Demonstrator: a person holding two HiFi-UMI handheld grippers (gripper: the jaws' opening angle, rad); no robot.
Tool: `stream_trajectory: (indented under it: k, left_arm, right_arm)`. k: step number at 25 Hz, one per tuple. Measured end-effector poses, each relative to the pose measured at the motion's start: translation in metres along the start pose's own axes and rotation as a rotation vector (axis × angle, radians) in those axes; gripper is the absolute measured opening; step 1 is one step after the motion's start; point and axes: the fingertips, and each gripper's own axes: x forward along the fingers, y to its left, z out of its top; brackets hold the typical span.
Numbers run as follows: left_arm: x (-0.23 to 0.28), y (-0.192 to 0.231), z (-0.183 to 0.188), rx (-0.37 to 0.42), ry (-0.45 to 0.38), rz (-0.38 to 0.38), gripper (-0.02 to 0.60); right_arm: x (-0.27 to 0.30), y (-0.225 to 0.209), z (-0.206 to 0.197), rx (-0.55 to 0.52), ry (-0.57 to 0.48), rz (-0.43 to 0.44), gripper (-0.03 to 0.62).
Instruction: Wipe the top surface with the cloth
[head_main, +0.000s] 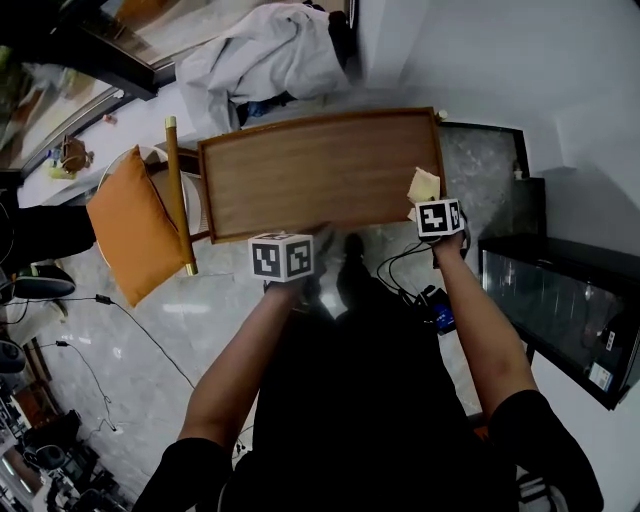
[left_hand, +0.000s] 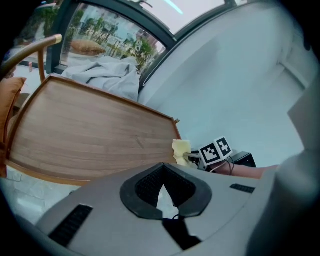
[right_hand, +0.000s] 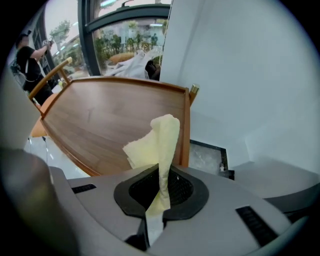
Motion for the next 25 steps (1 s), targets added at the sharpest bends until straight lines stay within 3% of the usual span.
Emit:
stream_trajectory:
  k: [2, 4, 6, 9, 13, 17, 23, 25]
  left_arm:
    - [-0.011, 0.001, 0.003, -0.011, -0.036, 0.003, 0.008]
    - [-0.024, -0.001, 0.009, -0.011, -0.072, -0.008, 0.009]
    - [-0.039, -0.012, 0.015, -0.013, -0.110, -0.093, 0.009]
    - [-0.069, -0.046, 0.033, -0.001, -0.210, -0.307, 0.008]
    - [-0.113, -0.071, 0.062, 0.118, -0.360, -0.342, 0.008]
    - [-0.162, -0.096, 0.083, 0.262, -0.482, -0.342, 0.009]
    - [-0.230, -0.130, 0.080, 0.507, -0.543, -0.355, 0.008]
    - [-0.257, -0.141, 0.075, 0.549, -0.571, -0.388, 0.008]
  right_arm:
    - [-0.015, 0.012, 0.016, 0.005, -0.100, 0.073, 0.032]
    - [-0.037, 0.033, 0.035, 0.001, -0.215, 0.200, 0.032]
    - [-0.065, 0.061, 0.052, 0.008, -0.312, 0.348, 0.032]
    - [-0.113, 0.100, 0.079, 0.013, -0.433, 0.542, 0.032]
    - [-0.188, 0.133, 0.114, -0.055, -0.598, 0.724, 0.032]
    - [-0.259, 0.148, 0.138, -0.126, -0.754, 0.787, 0.032]
    - [-0.364, 0.143, 0.143, -0.121, -0.967, 0.801, 0.032]
    - [-0.400, 0.138, 0.138, -0.110, -1.023, 0.788, 0.032]
